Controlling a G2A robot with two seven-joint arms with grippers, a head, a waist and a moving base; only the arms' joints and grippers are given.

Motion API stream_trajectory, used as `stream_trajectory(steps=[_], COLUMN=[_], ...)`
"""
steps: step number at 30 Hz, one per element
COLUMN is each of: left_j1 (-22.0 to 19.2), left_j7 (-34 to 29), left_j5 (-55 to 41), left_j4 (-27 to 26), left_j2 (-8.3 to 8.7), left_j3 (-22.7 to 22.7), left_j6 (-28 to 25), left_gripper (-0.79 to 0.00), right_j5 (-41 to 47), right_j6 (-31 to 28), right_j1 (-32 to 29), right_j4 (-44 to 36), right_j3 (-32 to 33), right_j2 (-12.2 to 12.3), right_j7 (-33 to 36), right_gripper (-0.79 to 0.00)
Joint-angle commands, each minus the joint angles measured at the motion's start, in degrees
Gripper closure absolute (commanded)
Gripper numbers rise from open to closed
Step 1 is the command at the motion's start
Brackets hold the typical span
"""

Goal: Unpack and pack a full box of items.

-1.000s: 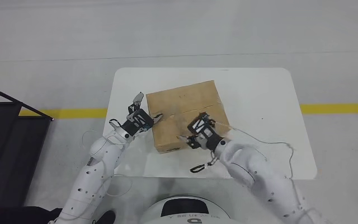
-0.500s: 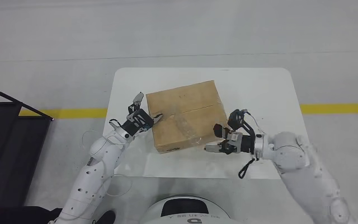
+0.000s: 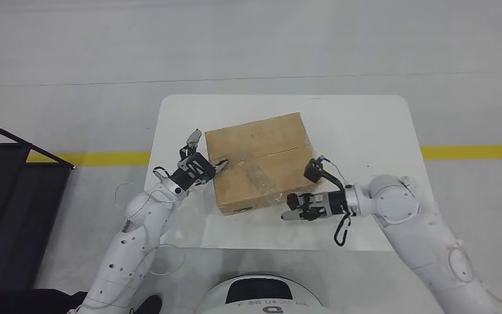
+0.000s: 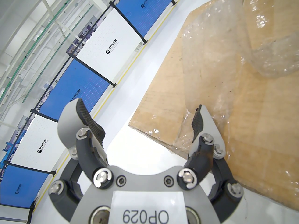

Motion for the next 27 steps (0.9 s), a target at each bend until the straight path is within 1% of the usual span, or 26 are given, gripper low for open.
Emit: stream_trajectory(steps=[1,6,10,11,12,14,15,17,19,23,26,27], left_j1=[0.0,0.0,0.0,0.0,0.0,0.0,0.0,0.0,0.0,0.0,0.0,0.0], left_j7=[0.0,0.0,0.0,0.0,0.0,0.0,0.0,0.0,0.0,0.0,0.0,0.0], left_j5=[0.0,0.0,0.0,0.0,0.0,0.0,0.0,0.0,0.0,0.0,0.0,0.0], left_j4=[0.0,0.0,0.0,0.0,0.0,0.0,0.0,0.0,0.0,0.0,0.0,0.0], left_j2=[0.00,0.00,0.00,0.00,0.00,0.00,0.00,0.00,0.00,0.00,0.00,0.00], left_j3=[0.0,0.0,0.0,0.0,0.0,0.0,0.0,0.0,0.0,0.0,0.0,0.0], left_j6=[0.0,0.0,0.0,0.0,0.0,0.0,0.0,0.0,0.0,0.0,0.0,0.0], left_gripper=[-0.785,-0.785,-0.785,-0.785,-0.785,-0.785,-0.785,-0.785,-0.785,-0.785,-0.785,-0.785], right_j5=[-0.3,-0.8,0.0,0.4,0.9,1.4,1.8,3.1,4.2,5.9,7.4,7.7], right_j6=[0.6,1.9,2.3,2.4,2.3,2.3,2.3,2.0,1.8,0.7,-1.1,-1.7], right_j1=[0.9,2.2,2.5,2.6,2.7,3.1,3.3,3.8,4.2,4.7,4.7,4.6], right_j4=[0.8,1.7,2.2,2.3,2.4,3.1,3.5,4.2,4.9,5.8,5.9,5.9], right_j3=[-1.5,-3.7,-4.4,-4.6,-4.7,-4.8,-5.0,-5.4,-5.6,-5.9,-5.9,-5.8], right_j2=[-0.2,-0.6,-0.7,-0.7,-0.7,-0.7,-0.7,-0.7,-0.8,-0.8,-0.7,-0.6], right_j7=[-0.7,-2.6,-3.4,-3.5,-3.4,-3.3,-3.3,-2.9,-2.7,-2.5,-2.4,-2.4], right_gripper=[-0.499,-0.483,-0.449,-0.456,-0.480,-0.548,-0.539,-0.440,-0.388,-0.360,-0.317,-0.317])
